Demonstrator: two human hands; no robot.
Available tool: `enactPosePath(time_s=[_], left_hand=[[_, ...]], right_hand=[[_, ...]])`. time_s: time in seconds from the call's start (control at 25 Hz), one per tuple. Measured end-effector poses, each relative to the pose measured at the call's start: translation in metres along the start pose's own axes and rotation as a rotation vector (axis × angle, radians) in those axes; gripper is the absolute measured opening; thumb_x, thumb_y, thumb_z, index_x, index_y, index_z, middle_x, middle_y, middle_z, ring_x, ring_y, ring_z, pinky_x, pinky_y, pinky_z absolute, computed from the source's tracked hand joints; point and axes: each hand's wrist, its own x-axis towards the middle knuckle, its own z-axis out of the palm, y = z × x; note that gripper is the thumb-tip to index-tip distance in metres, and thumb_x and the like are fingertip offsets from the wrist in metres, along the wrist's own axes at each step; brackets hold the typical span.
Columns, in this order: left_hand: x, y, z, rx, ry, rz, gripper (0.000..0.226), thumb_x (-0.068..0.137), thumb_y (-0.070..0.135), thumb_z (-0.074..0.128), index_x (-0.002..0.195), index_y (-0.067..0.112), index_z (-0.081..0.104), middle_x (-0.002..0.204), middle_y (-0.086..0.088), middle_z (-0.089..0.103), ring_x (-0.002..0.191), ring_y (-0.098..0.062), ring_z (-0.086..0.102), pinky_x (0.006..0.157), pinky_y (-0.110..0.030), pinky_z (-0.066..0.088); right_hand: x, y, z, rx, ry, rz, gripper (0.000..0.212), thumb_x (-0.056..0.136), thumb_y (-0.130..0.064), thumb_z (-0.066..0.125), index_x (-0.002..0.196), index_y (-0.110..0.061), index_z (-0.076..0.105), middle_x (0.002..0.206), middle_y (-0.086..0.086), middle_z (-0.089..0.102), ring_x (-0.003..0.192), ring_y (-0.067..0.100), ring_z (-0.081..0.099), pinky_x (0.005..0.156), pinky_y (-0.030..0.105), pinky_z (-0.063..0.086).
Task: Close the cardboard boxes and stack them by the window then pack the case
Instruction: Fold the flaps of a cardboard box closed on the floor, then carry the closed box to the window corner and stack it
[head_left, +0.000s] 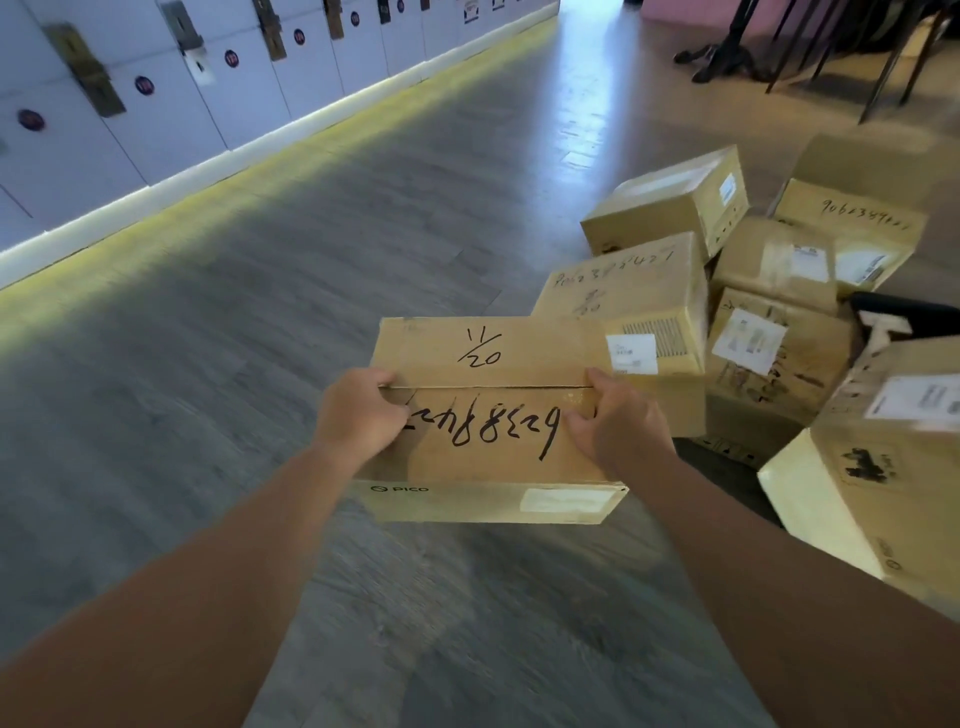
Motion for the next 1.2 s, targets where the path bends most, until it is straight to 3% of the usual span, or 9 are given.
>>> enactPosePath(time_s=[0.08, 0.2, 0.44, 0.56, 0.68, 0.76, 0.96, 1.12, 1.2], left_hand=[[-0.002, 0.048, -0.065, -0.01, 0.006, 0.007, 0.029, 0.078, 0.024, 0.079, 0.105, 0.032, 0.074, 0.076, 0.027, 0.057, 0.076, -0.004, 0.057, 0.057, -0.016, 0.035], [-0.005, 0.117, -0.177, -0.034, 0.035, 0.029, 0.025, 0.076, 0.025, 0.08, 0.099, 0.033, 0.075, 0.066, 0.031, 0.048, 0.069, -0.002, 0.051, 0.057, -0.016, 0.033], [0.0, 0.241, -0.383, -0.02, 0.088, 0.106, 0.032, 0.078, 0.026, 0.078, 0.109, 0.03, 0.075, 0.077, 0.025, 0.053, 0.085, -0.01, 0.054, 0.068, -0.02, 0.037], [0.01, 0.287, -0.461, 0.008, 0.082, 0.15, 0.023, 0.082, 0.024, 0.073, 0.104, 0.031, 0.074, 0.089, 0.013, 0.061, 0.087, -0.015, 0.055, 0.073, -0.024, 0.038], [0.026, 0.321, -0.504, 0.043, 0.084, 0.187, 0.027, 0.085, 0.026, 0.07, 0.111, 0.03, 0.073, 0.097, 0.007, 0.066, 0.088, -0.016, 0.056, 0.067, -0.024, 0.041], [0.044, 0.338, -0.518, 0.059, 0.088, 0.191, 0.026, 0.084, 0.028, 0.07, 0.11, 0.03, 0.072, 0.097, 0.006, 0.067, 0.09, -0.018, 0.059, 0.072, -0.027, 0.045], [0.106, 0.375, -0.51, 0.101, 0.071, 0.216, 0.028, 0.083, 0.029, 0.073, 0.111, 0.03, 0.073, 0.103, 0.001, 0.07, 0.098, -0.024, 0.063, 0.08, -0.032, 0.049], [0.179, 0.416, -0.501, 0.163, 0.077, 0.22, 0.03, 0.082, 0.028, 0.071, 0.111, 0.023, 0.074, 0.101, -0.002, 0.071, 0.094, -0.025, 0.064, 0.078, -0.034, 0.051], [0.22, 0.431, -0.499, 0.167, 0.095, 0.209, 0.03, 0.082, 0.027, 0.07, 0.111, 0.018, 0.072, 0.102, -0.004, 0.07, 0.09, -0.023, 0.062, 0.072, -0.031, 0.048]], right_hand=[[0.004, -0.042, -0.064, -0.007, 0.011, 0.002, 0.049, 0.088, -0.043, 0.066, 0.129, -0.019, 0.056, 0.11, 0.004, 0.066, 0.082, 0.017, 0.048, 0.076, 0.031, 0.043], [0.013, -0.124, -0.173, 0.015, 0.013, -0.01, 0.058, 0.088, -0.042, 0.064, 0.141, -0.021, 0.052, 0.122, 0.007, 0.066, 0.096, 0.027, 0.059, 0.085, 0.034, 0.046], [0.031, -0.283, -0.365, 0.024, 0.029, -0.047, 0.067, 0.089, -0.046, 0.064, 0.148, -0.02, 0.046, 0.13, 0.009, 0.063, 0.113, 0.032, 0.061, 0.092, 0.038, 0.05], [0.04, -0.34, -0.432, 0.006, 0.051, -0.058, 0.061, 0.09, -0.049, 0.062, 0.143, -0.022, 0.05, 0.122, 0.008, 0.068, 0.1, 0.03, 0.062, 0.083, 0.037, 0.052], [0.056, -0.374, -0.473, 0.0, 0.043, -0.057, 0.053, 0.089, -0.049, 0.06, 0.134, -0.021, 0.054, 0.111, 0.006, 0.068, 0.085, 0.022, 0.051, 0.074, 0.035, 0.048], [0.072, -0.385, -0.489, 0.009, 0.066, -0.043, 0.051, 0.088, -0.047, 0.062, 0.131, -0.02, 0.056, 0.109, 0.006, 0.068, 0.083, 0.021, 0.049, 0.073, 0.034, 0.045], [0.133, -0.382, -0.503, 0.025, 0.083, -0.007, 0.049, 0.086, -0.044, 0.063, 0.127, -0.019, 0.059, 0.093, 0.002, 0.06, 0.084, 0.022, 0.052, 0.072, 0.033, 0.045], [0.215, -0.382, -0.509, 0.049, 0.077, 0.025, 0.053, 0.084, -0.048, 0.063, 0.133, -0.028, 0.058, 0.105, 0.002, 0.066, 0.095, 0.027, 0.061, 0.073, 0.033, 0.045], [0.258, -0.386, -0.512, 0.064, 0.088, 0.015, 0.051, 0.084, -0.05, 0.063, 0.13, -0.03, 0.059, 0.09, -0.006, 0.06, 0.082, 0.021, 0.058, 0.065, 0.03, 0.043]])
